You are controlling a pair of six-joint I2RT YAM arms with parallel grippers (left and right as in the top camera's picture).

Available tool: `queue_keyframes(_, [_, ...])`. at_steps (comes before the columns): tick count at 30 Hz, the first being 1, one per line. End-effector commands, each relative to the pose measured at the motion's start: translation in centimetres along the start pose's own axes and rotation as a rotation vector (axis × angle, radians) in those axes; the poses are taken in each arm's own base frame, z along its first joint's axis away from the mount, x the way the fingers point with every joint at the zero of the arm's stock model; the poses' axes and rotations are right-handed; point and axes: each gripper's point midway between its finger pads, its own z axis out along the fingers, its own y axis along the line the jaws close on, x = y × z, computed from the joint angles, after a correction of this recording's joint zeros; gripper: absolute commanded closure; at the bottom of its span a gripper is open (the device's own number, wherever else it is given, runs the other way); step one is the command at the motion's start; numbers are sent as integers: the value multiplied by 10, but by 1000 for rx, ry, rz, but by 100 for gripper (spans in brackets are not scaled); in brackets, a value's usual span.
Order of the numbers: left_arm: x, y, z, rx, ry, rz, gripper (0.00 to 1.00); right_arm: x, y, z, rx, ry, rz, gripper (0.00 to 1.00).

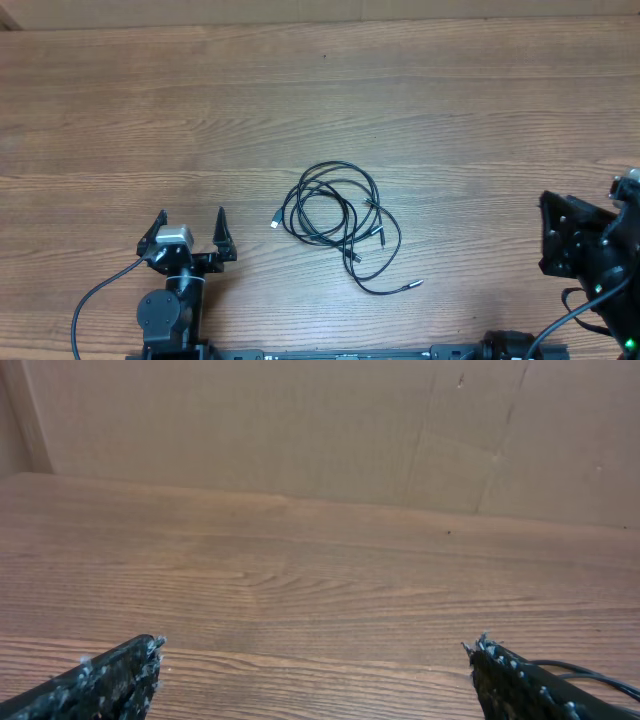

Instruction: Untangle cables

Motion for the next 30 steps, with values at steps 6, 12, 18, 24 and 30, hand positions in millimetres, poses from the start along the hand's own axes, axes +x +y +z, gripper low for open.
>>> queue_keyframes(6, [0, 1, 0, -4, -3, -10, 0, -5, 2, -2, -8, -17, 1, 0])
queue_keyframes(12, [0, 1, 0, -4, -3, -10, 1, -5, 2, -2, -8, -17, 1, 0])
queue_keyframes(18, [0, 1, 0, -4, -3, -10, 1, -5, 2, -2, -8, -19, 0, 84])
queue_keyframes(24, [0, 1, 0, -4, -3, -10, 0, -6, 2, -2, -9, -21, 0, 48])
queue_keyframes(30, [0, 1, 0, -8, -4, -9, 0, -6, 2, -2, -9, -21, 1, 0])
